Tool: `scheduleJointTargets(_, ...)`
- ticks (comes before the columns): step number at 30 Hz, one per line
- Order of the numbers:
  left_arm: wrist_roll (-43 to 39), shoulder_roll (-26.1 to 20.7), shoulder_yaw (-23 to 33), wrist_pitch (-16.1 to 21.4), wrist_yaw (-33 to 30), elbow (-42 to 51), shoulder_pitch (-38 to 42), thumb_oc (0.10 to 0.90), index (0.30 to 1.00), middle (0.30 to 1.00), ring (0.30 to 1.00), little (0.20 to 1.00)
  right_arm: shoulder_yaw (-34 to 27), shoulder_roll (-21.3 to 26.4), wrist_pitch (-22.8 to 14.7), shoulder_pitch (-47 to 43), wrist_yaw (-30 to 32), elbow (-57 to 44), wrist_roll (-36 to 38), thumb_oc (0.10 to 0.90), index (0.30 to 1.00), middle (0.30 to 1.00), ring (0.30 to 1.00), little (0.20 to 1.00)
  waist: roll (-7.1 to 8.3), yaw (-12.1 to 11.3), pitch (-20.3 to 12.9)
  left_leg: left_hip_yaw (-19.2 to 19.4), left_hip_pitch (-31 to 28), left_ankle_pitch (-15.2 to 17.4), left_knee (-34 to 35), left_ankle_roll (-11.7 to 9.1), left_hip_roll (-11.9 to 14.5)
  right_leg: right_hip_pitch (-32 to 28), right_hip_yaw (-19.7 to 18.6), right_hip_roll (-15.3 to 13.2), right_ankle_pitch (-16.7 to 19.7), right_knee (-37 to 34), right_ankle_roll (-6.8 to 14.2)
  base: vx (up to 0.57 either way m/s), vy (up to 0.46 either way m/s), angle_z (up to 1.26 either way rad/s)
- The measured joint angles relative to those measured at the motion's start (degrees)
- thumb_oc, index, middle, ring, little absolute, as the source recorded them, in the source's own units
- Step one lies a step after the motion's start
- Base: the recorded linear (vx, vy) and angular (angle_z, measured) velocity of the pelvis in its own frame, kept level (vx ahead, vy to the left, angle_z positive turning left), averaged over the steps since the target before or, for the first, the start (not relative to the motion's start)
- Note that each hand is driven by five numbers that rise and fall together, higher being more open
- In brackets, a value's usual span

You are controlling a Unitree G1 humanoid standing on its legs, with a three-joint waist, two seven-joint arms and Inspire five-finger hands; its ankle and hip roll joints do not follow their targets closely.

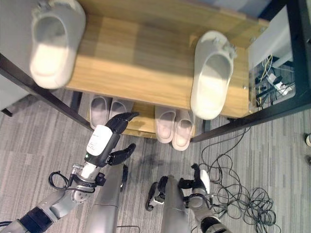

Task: Arrange the slippers neatly on the shoe rack.

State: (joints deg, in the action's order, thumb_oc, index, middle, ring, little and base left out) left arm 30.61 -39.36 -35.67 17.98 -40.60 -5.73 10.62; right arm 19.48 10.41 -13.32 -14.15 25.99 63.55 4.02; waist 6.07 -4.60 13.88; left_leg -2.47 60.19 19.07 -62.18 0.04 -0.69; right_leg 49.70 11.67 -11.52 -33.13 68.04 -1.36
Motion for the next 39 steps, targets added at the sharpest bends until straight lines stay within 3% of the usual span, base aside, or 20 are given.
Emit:
scheduleJointTargets(6, 1.57, 1.15, -1.65, 0.19, 1.52, -3.95, -2.90, 0.800, 0.900, 0.900, 0.900, 0.900, -0.04, -2.89, 0.42, 2.87, -2.38, 0.07, 0.42, 0.800, 0.900, 0.900, 0.900, 0.900, -2.18, 1.22, -0.02, 0.38, -11.14, -5.39, 13.91, 1.38, -1.61, -11.52, 2.72, -0.97, 6.03, -14.39, 2.09, 0.01, 0.075, 0.17)
scheduleJointTargets(10, 1.68, 5.81, 0.28, 1.91, 1.70, -9.52, -8.90, 0.800, 0.900, 0.900, 0.900, 0.900, -3.69, -3.50, 0.71, 8.12, -2.37, -0.16, 0.74, 0.800, 0.900, 0.900, 0.900, 0.900, -2.64, 2.91, -0.12, 0.95, -26.01, -11.17, 31.11, 1.01, -2.76, -25.82, 4.78, -0.99, 13.48, -31.48, 4.53, 0.14, 0.140, 0.04)
scheduleJointTargets(11, 1.69, 6.60, 0.56, 2.23, 0.67, -11.08, -11.03, 0.800, 0.900, 0.900, 0.900, 0.900, -4.67, -3.22, 0.56, 9.50, -2.31, -0.21, 0.77, 0.800, 0.900, 0.900, 0.900, 0.900, -2.85, 2.92, -0.20, 1.60, -29.88, -12.29, 34.39, 2.06, -2.75, -29.34, 4.79, -0.82, 15.34, -35.81, 4.84, 0.08, 0.106, -0.23)
scheduleJointTargets(13, 1.72, 6.50, 1.72, 2.37, -0.24, -12.93, -14.58, 0.800, 0.900, 0.900, 0.900, 0.900, -4.68, -2.82, 0.68, 10.96, -2.32, -0.16, 0.83, 0.800, 0.900, 0.900, 0.900, 0.900, -2.94, 3.11, -1.29, 2.91, -34.76, -12.92, 38.90, 2.28, -2.71, -33.93, 4.92, -0.94, 18.19, -41.22, 5.72, 0.07, 0.117, -0.39)
scheduleJointTargets(14, 1.77, 6.18, 1.93, 2.41, -0.47, -13.10, -15.19, 0.800, 0.900, 0.900, 0.900, 0.900, -4.79, -2.72, 0.62, 11.25, -2.40, -0.34, 0.90, 0.800, 0.900, 0.900, 0.900, 0.900, -3.10, 3.13, -1.41, 3.05, -35.66, -13.07, 39.76, 2.47, -2.71, -34.86, 5.02, -0.93, 18.94, -42.10, 6.21, 0.01, 0.131, -0.29)
scheduleJointTargets(16, 1.77, 6.81, 2.26, 2.40, -3.05, -16.34, -15.66, 0.800, 0.900, 0.900, 0.900, 0.900, -5.68, -2.78, 0.87, 11.30, -2.71, -0.24, 2.42, 0.800, 0.900, 0.900, 0.900, 0.900, -4.38, 3.84, -1.45, 2.72, -41.37, -16.34, 46.35, 4.55, -2.70, -36.47, 3.80, -0.38, 22.77, -42.00, 5.99, -0.08, 0.093, -0.03)
scheduleJointTargets(20, 0.60, 12.08, 8.21, 2.59, -6.07, -22.59, -16.84, 0.800, 0.900, 0.900, 0.900, 0.900, -4.48, -3.12, 0.40, 11.97, -3.08, -0.14, 2.95, 0.800, 0.900, 0.900, 0.900, 0.900, -6.22, 4.07, -3.20, 1.99, -47.11, -19.70, 52.62, 4.25, -1.17, -40.10, -0.95, 4.96, 21.73, -39.97, 8.07, -0.15, -0.003, 0.08)
scheduleJointTargets(21, -0.69, 12.33, 8.82, 2.62, -6.79, -22.59, -18.04, 0.800, 0.900, 0.900, 0.900, 0.900, -4.38, -3.44, 0.27, 12.10, -3.19, -0.19, 2.98, 0.800, 0.900, 0.900, 0.900, 0.900, -5.79, 3.71, -4.39, 2.09, -46.92, -20.20, 53.12, 4.03, -1.14, -40.71, -0.80, 6.57, 21.87, -40.80, 8.07, -0.27, -0.062, -0.13)
scheduleJointTargets(22, -1.33, 12.70, 10.09, 2.58, -6.89, -22.65, -18.36, 0.800, 0.900, 0.900, 0.900, 0.900, -4.38, -3.56, 0.15, 12.06, -3.20, -0.42, 2.97, 0.800, 0.900, 0.900, 0.900, 0.900, -5.76, 3.49, -4.48, 2.11, -46.90, -20.57, 53.55, 3.74, -0.92, -41.17, -3.09, 7.88, 21.76, -42.43, 7.90, -0.09, -0.043, -0.15)
scheduleJointTargets(24, -4.24, 13.67, 11.21, 2.18, -6.05, -22.87, -18.24, 0.800, 0.900, 0.900, 0.900, 0.900, -3.73, -3.64, 0.24, 11.37, -3.02, 0.42, 3.25, 0.800, 0.900, 0.900, 0.900, 0.900, -5.77, 2.77, -4.79, 2.77, -47.08, -21.95, 54.38, 2.74, -1.08, -46.07, -2.14, 9.09, 21.40, -53.22, 6.49, -0.16, -0.045, -0.11)
scheduleJointTargets(25, -5.75, 14.38, 11.08, 1.99, -5.81, -23.17, -18.61, 0.800, 0.900, 0.900, 0.900, 0.900, -2.97, -3.84, 0.46, 11.26, -3.06, 1.69, 3.49, 0.800, 0.900, 0.900, 0.900, 0.900, -6.07, 2.86, -5.48, 2.38, -46.98, -22.79, 55.47, 1.77, -0.93, -48.76, -1.97, 9.95, 23.47, -58.97, 2.80, -0.27, -0.085, 0.00)
scheduleJointTargets(27, -5.96, 16.67, 11.46, 2.09, -5.51, -23.82, -19.05, 0.800, 0.900, 0.900, 0.900, 0.900, -2.01, -3.83, 0.73, 11.93, -3.14, 0.67, 4.01, 0.800, 0.900, 0.900, 0.900, 0.900, -7.09, 2.66, -6.28, 2.42, -48.10, -25.68, 58.69, 0.40, 0.65, -49.48, -1.44, 11.59, 25.25, -61.30, 1.96, -0.26, -0.082, 0.01)
scheduleJointTargets(29, -10.33, 22.55, 15.85, 1.79, -2.85, -27.04, -19.41, 0.800, 0.900, 0.900, 0.900, 0.900, -1.76, -3.68, 1.21, 13.28, -3.07, -1.90, 4.06, 0.800, 0.900, 0.900, 0.900, 0.900, -7.29, 2.75, -6.81, 2.36, -49.01, -27.21, 59.35, -1.45, 2.03, -51.88, -1.35, 13.42, 27.59, -65.39, 0.44, -0.14, -0.001, -0.03)
scheduleJointTargets(31, -15.69, 24.77, 16.22, 0.37, -0.55, -31.31, -19.13, 0.800, 0.900, 0.900, 0.900, 0.900, -0.38, -3.01, 1.10, 13.41, -2.97, -2.60, 3.97, 0.800, 0.900, 0.900, 0.900, 0.900, -6.82, 2.74, -8.02, 2.53, -48.30, -28.22, 59.27, -5.48, 3.08, -51.16, -1.02, 14.25, 28.22, -66.01, -0.64, -0.17, 0.069, 0.03)
scheduleJointTargets(32, -16.89, 24.58, 15.76, -0.50, 0.51, -32.84, -19.20, 0.800, 0.900, 0.900, 0.900, 0.900, -0.40, -2.87, 1.07, 13.52, -2.95, -2.53, 3.97, 0.800, 0.900, 0.900, 0.900, 0.900, -6.57, 2.69, -8.39, 3.65, -48.16, -27.19, 58.19, -6.44, 3.50, -50.99, -0.96, 14.38, 27.92, -65.90, -1.27, -0.28, 0.164, -0.08)
scheduleJointTargets(33, -18.71, 25.26, 15.77, -0.53, 0.71, -38.97, -18.13, 0.800, 0.900, 0.900, 0.900, 0.900, 1.16, -2.28, 1.67, 13.41, -2.74, -2.39, 3.92, 0.800, 0.900, 0.900, 0.900, 0.900, -5.54, 2.19, -9.15, 3.45, -46.76, -25.92, 54.06, -7.05, 3.83, -49.65, -1.12, 13.58, 29.01, -64.41, -3.64, -0.16, 0.118, -0.16)
scheduleJointTargets(35, -21.72, 26.42, 17.37, -2.76, 0.43, -45.77, -16.84, 0.800, 0.900, 0.900, 0.900, 0.900, 3.44, -1.64, 1.54, 13.07, -2.42, -2.68, 2.77, 0.800, 0.900, 0.900, 0.900, 0.900, -3.49, 1.18, -9.29, 0.87, -46.67, -23.86, 50.20, -5.60, 4.50, -47.76, -3.41, 12.59, 29.87, -63.25, -3.58, -0.06, 0.138, -0.41)
scheduleJointTargets(38, -23.88, 29.23, 22.21, -2.69, -0.41, -52.53, -15.32, 0.800, 0.900, 0.900, 0.900, 0.900, 4.14, -0.37, 1.58, 13.03, -2.00, -2.84, 1.97, 0.800, 0.900, 0.900, 0.900, 0.900, -3.63, 1.29, -9.42, -4.67, -50.80, -22.59, 51.86, -6.14, 6.07, -47.45, -4.66, 11.79, 31.80, -64.05, -2.22, 0.07, 0.130, -0.25)
scheduleJointTargets(39, -25.97, 30.29, 24.00, -3.49, -0.04, -54.95, -14.24, 0.800, 0.900, 0.900, 0.900, 0.900, 4.00, 0.12, 1.58, 12.65, -1.74, -2.87, 0.53, 0.800, 0.900, 0.900, 0.900, 0.900, -4.20, 1.63, -9.61, -4.50, -53.31, -21.92, 54.35, -6.73, 6.44, -48.36, -5.18, 11.86, 32.44, -65.89, -1.62, 0.04, 0.110, -0.28)
